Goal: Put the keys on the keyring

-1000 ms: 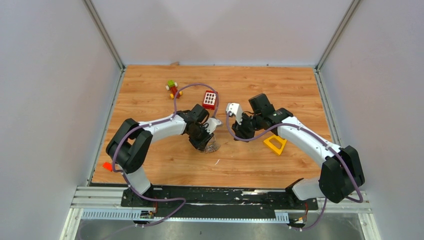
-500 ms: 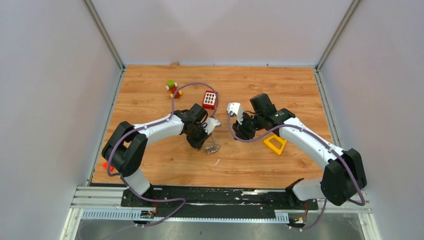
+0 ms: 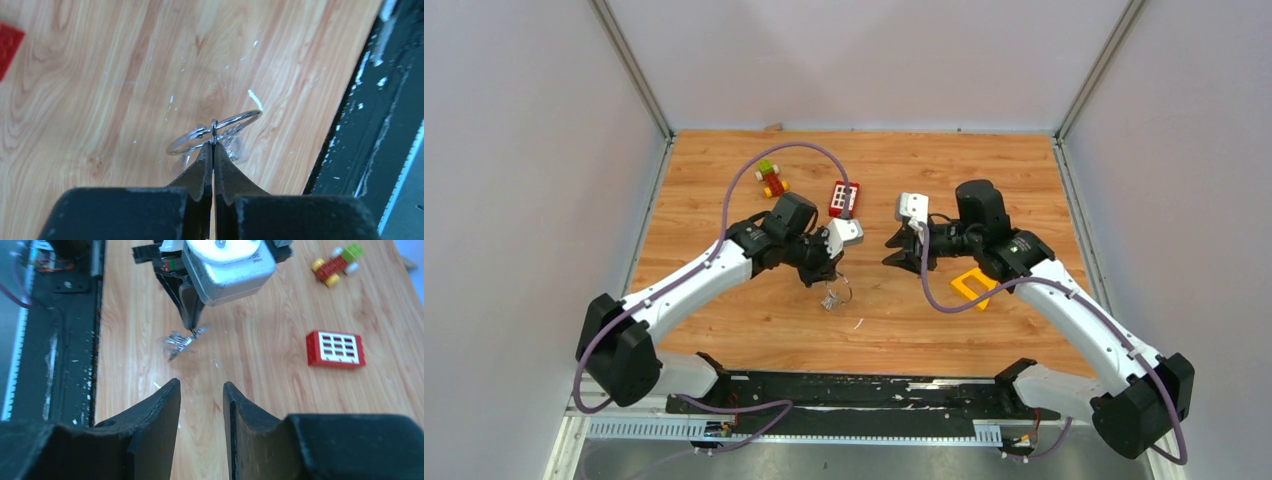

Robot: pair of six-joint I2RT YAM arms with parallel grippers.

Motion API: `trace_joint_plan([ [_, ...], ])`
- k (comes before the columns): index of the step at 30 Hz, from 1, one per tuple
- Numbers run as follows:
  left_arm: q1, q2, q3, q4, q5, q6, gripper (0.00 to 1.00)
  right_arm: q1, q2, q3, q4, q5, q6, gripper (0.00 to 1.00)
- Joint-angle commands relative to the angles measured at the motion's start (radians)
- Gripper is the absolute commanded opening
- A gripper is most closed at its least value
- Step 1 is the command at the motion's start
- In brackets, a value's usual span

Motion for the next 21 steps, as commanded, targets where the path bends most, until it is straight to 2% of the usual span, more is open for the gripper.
trace_joint_plan([
  [1,-0.008,-0.068,0.037,0.063,0.143,0.014,0.00,0.002,0.030,-0.019,0.094,-0.223,0.033,0.38],
  [9,-0.008,-0.063,0.076,0.063,0.208,-0.027,0.00,0.034,0.121,-0.028,0.132,-0.271,0.064,0.43],
  [14,-0.008,-0.063,0.073,0.096,0.205,-0.071,0.00,0.058,0.147,-0.060,0.207,-0.253,0.115,0.44],
  [21,-0.008,-0.114,0.029,0.147,0.222,-0.053,0.00,0.058,0.148,-0.066,0.264,-0.231,0.134,0.44],
])
